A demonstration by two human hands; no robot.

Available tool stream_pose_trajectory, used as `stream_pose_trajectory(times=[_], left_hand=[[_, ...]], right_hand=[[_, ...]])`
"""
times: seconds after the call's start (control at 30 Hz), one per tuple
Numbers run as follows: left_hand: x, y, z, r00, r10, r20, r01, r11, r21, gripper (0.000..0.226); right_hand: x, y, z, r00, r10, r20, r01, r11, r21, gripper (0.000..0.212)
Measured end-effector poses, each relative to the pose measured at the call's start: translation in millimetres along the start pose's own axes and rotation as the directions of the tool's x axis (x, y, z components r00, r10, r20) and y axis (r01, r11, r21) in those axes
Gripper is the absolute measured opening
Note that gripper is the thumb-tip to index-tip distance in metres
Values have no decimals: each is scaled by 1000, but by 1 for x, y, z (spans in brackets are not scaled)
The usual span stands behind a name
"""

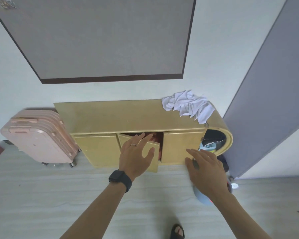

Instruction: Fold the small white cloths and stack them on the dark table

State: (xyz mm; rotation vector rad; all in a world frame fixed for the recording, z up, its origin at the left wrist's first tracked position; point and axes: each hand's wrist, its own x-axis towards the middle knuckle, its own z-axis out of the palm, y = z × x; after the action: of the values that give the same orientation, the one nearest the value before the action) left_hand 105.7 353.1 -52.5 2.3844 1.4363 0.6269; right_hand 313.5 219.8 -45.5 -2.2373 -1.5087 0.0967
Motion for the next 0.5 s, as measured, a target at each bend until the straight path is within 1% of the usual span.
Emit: stream_pose_trajectory(times=[0.07,0.2,0.23,0.33,0.4,0.5], left_hand=[[36,-12,17,999,-22,26,22,1000,7,51],[109,-33,50,996,-76,52,75,997,30,51],[124,-38,58,993,-102,57,101,995,25,51],[166,-50,81,983,-168,76,167,986,28,53],[192,-60,94,972,-221,83,220,975,27,53],[232,-79,118,953,-264,146,261,964,44,49]], right_hand=[[40,9,20,999,5,46,-5,1000,15,40],[119,27,61,993,-12,118,5,998,64,46],[137,31,70,991,-10,131,-2,996,91,44],[183,38,91,988,0,157,-25,987,160,37],[214,42,103,980,13,200,-47,985,163,38],[259,49,127,959,55,277,-109,977,184,39]])
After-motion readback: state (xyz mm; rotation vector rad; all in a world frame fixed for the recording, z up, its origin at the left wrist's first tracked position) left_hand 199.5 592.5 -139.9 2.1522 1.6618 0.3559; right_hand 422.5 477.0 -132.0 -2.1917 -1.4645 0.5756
